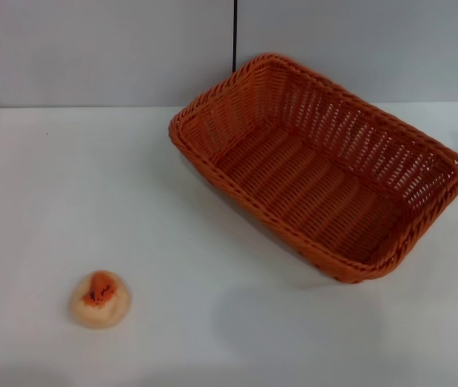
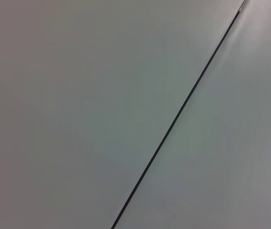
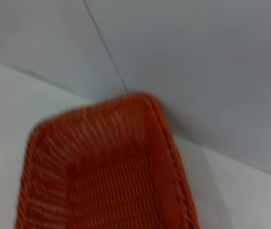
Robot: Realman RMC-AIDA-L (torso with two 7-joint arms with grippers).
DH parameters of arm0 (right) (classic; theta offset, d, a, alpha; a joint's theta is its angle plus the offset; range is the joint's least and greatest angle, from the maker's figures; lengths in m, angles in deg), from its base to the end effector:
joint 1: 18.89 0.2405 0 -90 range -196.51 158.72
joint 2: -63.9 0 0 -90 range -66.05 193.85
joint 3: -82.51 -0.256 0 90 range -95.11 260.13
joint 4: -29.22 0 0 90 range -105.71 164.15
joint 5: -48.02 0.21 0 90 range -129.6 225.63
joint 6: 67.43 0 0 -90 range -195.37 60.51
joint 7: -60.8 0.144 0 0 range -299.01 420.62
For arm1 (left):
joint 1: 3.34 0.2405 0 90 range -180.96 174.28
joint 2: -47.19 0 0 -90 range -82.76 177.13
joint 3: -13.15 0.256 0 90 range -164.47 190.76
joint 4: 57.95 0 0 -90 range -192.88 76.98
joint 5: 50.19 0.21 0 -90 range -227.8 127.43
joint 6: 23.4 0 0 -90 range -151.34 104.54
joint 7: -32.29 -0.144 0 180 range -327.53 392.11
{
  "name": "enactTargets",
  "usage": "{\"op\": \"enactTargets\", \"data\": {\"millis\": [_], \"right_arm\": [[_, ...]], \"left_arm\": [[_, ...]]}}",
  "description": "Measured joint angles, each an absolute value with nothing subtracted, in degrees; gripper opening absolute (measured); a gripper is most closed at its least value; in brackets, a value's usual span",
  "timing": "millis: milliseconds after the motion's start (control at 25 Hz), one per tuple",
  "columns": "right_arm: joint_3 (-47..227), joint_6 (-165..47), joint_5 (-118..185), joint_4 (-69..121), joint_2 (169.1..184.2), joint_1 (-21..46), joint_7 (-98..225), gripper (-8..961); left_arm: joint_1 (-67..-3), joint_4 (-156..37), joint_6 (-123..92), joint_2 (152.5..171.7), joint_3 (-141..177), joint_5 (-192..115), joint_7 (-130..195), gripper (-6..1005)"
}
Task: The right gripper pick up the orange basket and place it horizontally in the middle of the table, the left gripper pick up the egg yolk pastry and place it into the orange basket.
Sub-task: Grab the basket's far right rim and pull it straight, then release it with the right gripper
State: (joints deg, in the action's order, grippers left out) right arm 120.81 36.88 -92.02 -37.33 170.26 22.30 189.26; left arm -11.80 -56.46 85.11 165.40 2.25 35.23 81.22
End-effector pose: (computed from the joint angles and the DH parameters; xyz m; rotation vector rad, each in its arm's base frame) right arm 0.2193 0.3821 0.1563 -2.5395 1.0779 0.0032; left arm -0.3621 0.1877 0.0701 -1.1513 -0.6139 -1.4022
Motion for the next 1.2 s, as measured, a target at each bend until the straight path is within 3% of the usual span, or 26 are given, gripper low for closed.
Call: {"op": "enactTargets", "data": {"millis": [360, 1200], "right_arm": [[126.4, 32.6, -98.2, -35.9, 172.52, 24.6, 189.5, 760], [129.6, 25.5, -100.5, -26.3, 174.09, 26.2, 185.5, 740]], "left_arm": [[-11.8, -56.5, 83.8, 165.4, 2.2, 35.2, 81.2, 833], [-11.8, -56.7, 83.6, 165.34, 2.2, 35.3, 82.0, 833]]}}
